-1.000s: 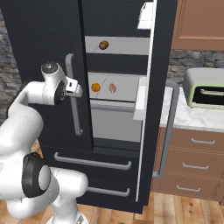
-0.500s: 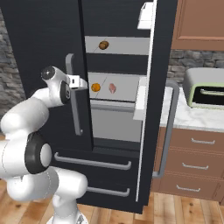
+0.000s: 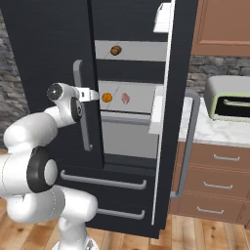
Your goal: Open the fridge, remove the orange, potato, and steak, and place them on any counter.
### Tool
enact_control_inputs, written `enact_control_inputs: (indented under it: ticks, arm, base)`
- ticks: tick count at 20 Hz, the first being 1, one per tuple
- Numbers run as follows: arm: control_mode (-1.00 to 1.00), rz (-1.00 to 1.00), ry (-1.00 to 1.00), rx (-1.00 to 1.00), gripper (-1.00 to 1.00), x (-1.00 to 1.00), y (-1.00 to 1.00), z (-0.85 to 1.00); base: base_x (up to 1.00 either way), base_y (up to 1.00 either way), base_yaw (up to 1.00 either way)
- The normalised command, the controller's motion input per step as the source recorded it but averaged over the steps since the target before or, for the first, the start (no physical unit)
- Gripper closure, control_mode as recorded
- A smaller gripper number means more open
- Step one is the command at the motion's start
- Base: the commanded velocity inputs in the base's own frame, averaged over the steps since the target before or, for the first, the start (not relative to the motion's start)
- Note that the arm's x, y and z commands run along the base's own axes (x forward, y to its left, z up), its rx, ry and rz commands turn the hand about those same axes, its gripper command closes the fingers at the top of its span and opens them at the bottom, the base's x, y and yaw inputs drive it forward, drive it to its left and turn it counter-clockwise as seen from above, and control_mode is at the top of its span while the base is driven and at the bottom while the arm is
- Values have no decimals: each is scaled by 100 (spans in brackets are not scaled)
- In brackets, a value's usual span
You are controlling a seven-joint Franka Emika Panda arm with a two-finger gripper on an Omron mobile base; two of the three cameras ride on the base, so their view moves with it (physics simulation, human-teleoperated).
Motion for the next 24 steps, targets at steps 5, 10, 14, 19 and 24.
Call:
enact_control_inputs:
  ticks: [5, 10, 14, 19, 24]
  arm:
    - [-100, -5, -5, 0, 100, -10, 47, 0]
    - [-100, -5, 0, 0, 100, -91, 86, 0]
    - [-100, -7, -6, 0, 100, -100, 96, -1]
    - [-100, -14, -5, 0, 100, -100, 66, -1]
    - [-100, -21, -1, 0, 100, -100, 73, 0]
  base:
    - [0, 0, 0]
    - [0, 0, 0]
    - [0, 0, 0]
    - [0, 0, 0]
    - [0, 0, 0]
